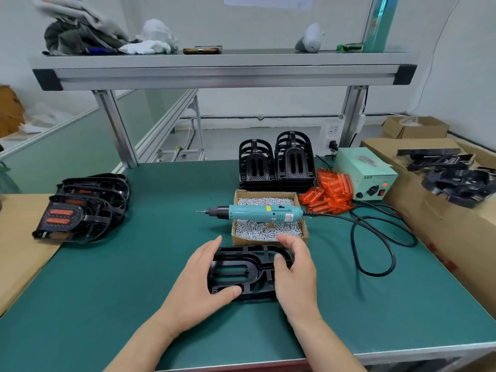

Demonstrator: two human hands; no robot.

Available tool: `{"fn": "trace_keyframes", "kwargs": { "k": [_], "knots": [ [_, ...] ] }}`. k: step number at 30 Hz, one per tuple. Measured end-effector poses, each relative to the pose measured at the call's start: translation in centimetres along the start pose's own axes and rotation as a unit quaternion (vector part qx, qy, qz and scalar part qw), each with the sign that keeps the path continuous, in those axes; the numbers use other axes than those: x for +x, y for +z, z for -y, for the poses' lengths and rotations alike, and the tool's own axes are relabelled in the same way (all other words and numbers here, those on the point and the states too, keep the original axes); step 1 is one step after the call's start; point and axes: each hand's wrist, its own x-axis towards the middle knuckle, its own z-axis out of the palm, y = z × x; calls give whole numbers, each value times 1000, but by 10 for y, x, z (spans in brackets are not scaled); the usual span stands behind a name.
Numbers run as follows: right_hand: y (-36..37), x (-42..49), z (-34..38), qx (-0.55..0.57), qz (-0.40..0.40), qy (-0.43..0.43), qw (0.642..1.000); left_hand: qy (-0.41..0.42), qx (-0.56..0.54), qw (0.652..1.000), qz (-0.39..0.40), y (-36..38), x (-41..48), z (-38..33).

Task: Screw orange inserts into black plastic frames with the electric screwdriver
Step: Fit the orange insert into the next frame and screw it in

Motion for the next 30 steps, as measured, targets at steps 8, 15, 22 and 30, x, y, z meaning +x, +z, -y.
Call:
{"fn": "trace_keyframes", "kwargs": {
  "k": [8,15,22,30],
  "knots": [
    [-27,77,36,-75,-59,-93,991,7,15,1000,-2,1,1,1],
    [-38,180,33,-376,-49,-31,925,3,16,1000,-5,1,0,2],
    [-46,235,18,-521,28,105,847,2,22,1000,-6,1,3,2],
    [-52,235,-1,-552,74,143,818,4,33,999,-8,2,4,3]
  ]
}}
